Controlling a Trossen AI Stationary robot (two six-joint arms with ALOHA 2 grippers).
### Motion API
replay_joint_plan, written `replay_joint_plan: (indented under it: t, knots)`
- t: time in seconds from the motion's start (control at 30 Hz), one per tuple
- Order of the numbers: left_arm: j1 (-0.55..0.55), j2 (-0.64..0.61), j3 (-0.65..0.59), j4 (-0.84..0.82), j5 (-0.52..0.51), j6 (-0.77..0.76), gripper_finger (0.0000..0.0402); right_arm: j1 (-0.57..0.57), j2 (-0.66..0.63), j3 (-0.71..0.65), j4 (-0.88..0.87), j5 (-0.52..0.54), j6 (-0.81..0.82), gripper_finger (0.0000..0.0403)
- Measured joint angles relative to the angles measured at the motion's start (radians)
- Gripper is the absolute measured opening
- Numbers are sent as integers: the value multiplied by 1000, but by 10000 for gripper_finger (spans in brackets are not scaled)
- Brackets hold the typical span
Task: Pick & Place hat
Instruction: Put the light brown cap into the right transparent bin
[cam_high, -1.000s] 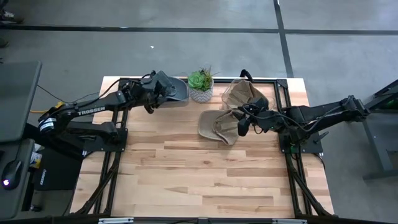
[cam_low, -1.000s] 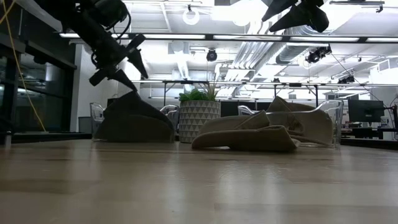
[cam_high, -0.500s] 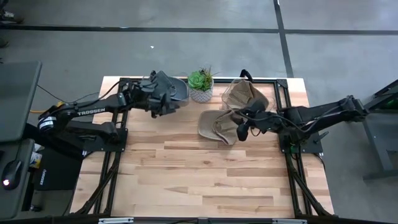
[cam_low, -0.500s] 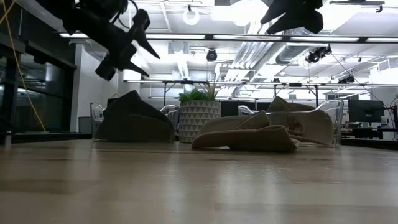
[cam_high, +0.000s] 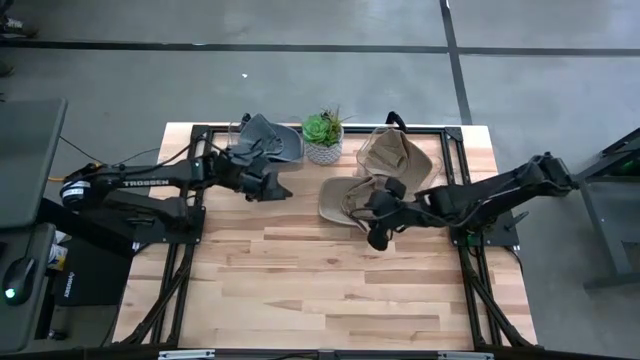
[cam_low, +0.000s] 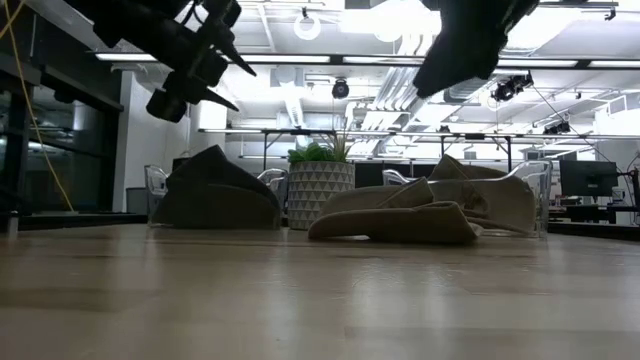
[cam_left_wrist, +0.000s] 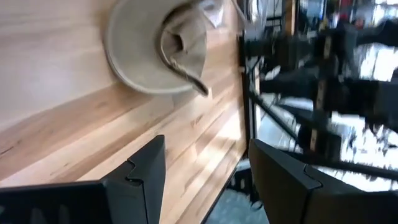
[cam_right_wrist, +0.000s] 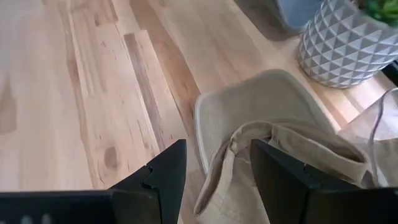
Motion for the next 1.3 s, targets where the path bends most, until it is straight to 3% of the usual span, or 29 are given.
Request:
replay_joint_plan:
  t: [0.3, 0.53, 0.7, 1.0, 1.13, 1.3]
  knots:
    - [-143, 39, 0, 25, -71, 142, 191, 3, 46, 0, 0, 2, 190, 172]
    - [-217, 147, 0, 116, -152, 265, 189, 3, 45, 0, 0, -43, 428, 172]
    - [-223, 218, 0, 167, -221, 342, 158, 5, 45, 0, -1, -73, 561, 172]
    - [-222, 322, 1, 263, -514, 362, 94, 47, 45, 0, -19, -69, 650, 172]
    - [-221, 355, 0, 302, -557, 357, 100, 69, 45, 0, -17, -49, 675, 172]
    - [-222, 430, 14, 321, -552, 386, 142, 95, 45, 0, -25, -26, 669, 172]
